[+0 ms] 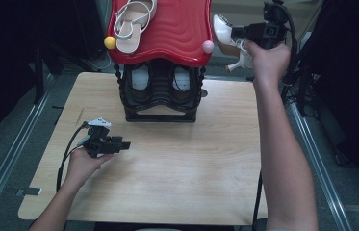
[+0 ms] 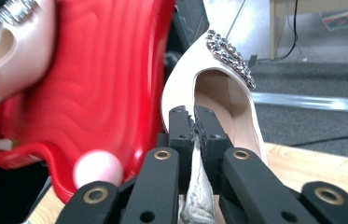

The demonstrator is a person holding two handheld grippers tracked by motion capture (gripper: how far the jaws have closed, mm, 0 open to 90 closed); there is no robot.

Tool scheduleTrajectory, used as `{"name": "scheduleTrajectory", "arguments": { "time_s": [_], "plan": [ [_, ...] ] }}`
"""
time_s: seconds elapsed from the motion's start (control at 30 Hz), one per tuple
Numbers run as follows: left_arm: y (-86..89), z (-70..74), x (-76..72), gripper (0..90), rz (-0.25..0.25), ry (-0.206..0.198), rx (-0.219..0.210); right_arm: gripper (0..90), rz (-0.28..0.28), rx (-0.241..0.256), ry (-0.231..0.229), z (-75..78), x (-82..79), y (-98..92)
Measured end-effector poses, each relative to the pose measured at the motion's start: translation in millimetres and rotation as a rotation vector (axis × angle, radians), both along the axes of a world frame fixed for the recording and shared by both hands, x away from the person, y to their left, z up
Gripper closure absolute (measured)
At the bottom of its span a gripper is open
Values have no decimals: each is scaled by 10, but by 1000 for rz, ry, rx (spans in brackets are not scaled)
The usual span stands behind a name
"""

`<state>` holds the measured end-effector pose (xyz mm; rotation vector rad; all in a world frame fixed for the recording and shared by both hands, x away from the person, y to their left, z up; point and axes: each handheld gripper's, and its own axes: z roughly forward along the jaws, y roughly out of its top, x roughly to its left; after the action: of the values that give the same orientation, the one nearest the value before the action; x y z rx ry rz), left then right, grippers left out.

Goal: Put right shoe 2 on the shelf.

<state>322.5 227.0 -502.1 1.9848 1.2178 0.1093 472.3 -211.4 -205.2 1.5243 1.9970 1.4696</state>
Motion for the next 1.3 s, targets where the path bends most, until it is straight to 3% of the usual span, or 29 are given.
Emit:
{"name": "scheduleTrajectory", "arguments": {
  "time_s": [0.3, 0.6, 0.73, 0.93, 1.3],
  "plan": [
    [-8, -1, -3, 502, 1, -4, 3, 880, -2, 22, -63, 413, -37, 101],
    [-10, 0, -3, 502, -7, 0, 6, 881, 27, 20, -141, 752, -68, 376],
    [-11, 0, -7, 502, -6, -6, 5, 880, 35, 9, -153, 760, -11, 531],
    [2, -3, -8, 503, -4, -4, 5, 880, 52, -23, -144, 645, 63, 733],
    [-20, -8, -12, 502, -11, -1, 10, 879, 71, -15, -133, 513, 9, 948]
  ]
}}
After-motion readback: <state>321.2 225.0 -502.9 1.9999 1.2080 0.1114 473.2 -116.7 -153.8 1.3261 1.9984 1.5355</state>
